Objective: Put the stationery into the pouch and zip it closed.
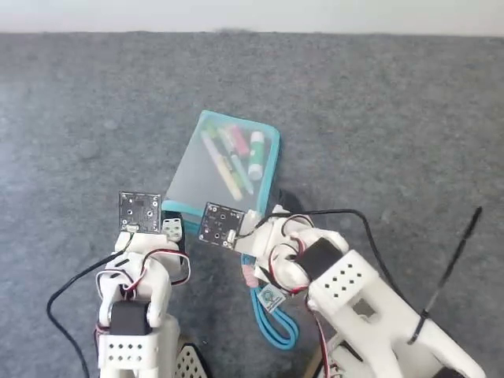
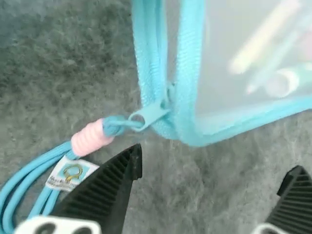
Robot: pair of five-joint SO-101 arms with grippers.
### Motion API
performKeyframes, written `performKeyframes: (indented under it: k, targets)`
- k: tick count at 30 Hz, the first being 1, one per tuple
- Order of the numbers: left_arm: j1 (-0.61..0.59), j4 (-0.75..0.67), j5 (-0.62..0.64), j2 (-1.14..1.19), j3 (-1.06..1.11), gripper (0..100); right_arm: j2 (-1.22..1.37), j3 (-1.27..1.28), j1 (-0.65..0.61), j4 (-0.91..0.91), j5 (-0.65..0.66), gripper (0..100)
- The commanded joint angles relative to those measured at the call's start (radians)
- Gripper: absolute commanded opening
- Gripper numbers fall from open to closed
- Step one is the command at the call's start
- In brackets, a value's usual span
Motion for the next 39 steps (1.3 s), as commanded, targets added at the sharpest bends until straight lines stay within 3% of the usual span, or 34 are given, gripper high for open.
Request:
performKeyframes:
  k: [1,14,27,35,39]
  targets:
    - [0.000,-0.037,0.017,-0.015,-0.012,1,0.022,-0.069,0.015,-0.071,0.012,42.3]
    - [0.002,-0.034,0.017,-0.014,-0.012,1,0.254,-0.261,0.013,-0.093,0.012,41.6]
    - [0.051,-0.029,0.017,-0.014,-0.010,1,0.268,-0.344,0.018,-0.071,-0.032,1.4]
    - [0.051,-0.021,0.017,-0.017,-0.010,1,0.282,-0.420,0.019,-0.045,-0.080,0.7]
    - [0.041,-0.012,0.021,-0.020,-0.061,11,0.323,-0.437,0.067,-0.050,-0.097,0.7]
